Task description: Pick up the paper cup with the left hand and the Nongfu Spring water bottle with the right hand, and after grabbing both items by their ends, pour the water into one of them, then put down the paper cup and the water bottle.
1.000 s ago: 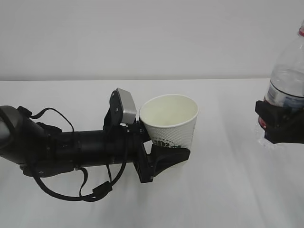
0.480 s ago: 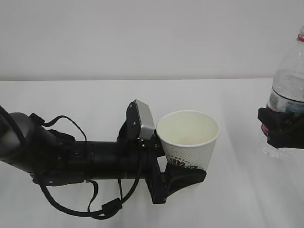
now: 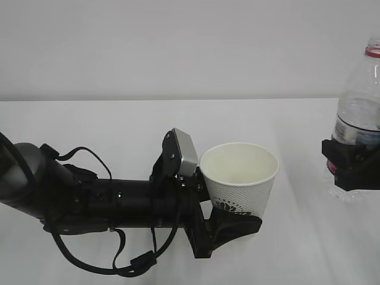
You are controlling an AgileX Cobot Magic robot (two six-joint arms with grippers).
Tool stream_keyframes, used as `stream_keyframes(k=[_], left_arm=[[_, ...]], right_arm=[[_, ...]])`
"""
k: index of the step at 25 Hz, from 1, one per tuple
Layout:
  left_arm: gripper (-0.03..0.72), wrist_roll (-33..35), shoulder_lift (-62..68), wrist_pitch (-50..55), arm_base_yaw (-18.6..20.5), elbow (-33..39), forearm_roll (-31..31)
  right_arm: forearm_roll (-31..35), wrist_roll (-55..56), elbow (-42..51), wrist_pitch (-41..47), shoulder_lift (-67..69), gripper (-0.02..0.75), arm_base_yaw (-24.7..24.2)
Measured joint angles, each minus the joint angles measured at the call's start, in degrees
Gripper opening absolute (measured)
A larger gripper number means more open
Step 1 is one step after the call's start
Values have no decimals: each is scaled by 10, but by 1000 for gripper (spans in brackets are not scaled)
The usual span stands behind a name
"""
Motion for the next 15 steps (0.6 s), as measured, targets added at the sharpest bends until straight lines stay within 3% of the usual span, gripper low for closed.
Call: stream_keyframes(k=[5, 15], left_arm=[[545, 0, 0, 0, 0, 0, 0], [544, -1, 0, 15, 0, -4, -1]], right_arm=[[-26, -4, -33, 104, -35, 442, 0], [-36, -66, -56, 122, -44, 442, 0]])
